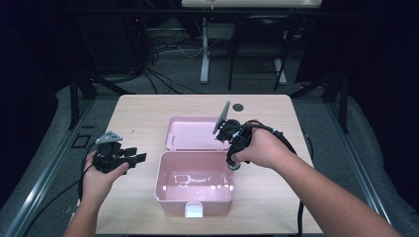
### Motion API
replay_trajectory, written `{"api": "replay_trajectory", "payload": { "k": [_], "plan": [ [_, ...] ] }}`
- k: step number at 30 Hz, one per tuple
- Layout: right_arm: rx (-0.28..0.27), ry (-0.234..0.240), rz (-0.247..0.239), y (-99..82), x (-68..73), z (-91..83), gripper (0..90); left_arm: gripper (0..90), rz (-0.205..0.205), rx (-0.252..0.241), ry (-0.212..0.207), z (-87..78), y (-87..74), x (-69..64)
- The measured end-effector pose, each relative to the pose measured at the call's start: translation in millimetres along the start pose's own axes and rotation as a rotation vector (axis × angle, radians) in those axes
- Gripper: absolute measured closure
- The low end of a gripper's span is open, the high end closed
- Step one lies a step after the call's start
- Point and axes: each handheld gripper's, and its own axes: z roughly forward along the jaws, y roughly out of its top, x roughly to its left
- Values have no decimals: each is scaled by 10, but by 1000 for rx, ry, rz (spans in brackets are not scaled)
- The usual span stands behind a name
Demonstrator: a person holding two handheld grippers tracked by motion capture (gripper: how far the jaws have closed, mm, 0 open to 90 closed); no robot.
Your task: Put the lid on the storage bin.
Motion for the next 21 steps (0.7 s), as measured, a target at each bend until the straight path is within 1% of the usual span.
{"api": "replay_trajectory", "payload": {
  "k": [5, 15, 20, 21],
  "plan": [
    [3, 6, -36, 50, 73, 30, 503, 505, -3, -1, 2, 2, -2, 1],
    [6, 12, -86, 117, 169, 91, 502, 505, -2, -1, 2, 1, -1, 1],
    [12, 4, -131, 154, 204, 155, 503, 504, -2, -1, 2, 6, -4, 8],
    [16, 5, -150, 164, 218, 183, 503, 504, -1, 0, 2, 6, -5, 11]
  ]
}}
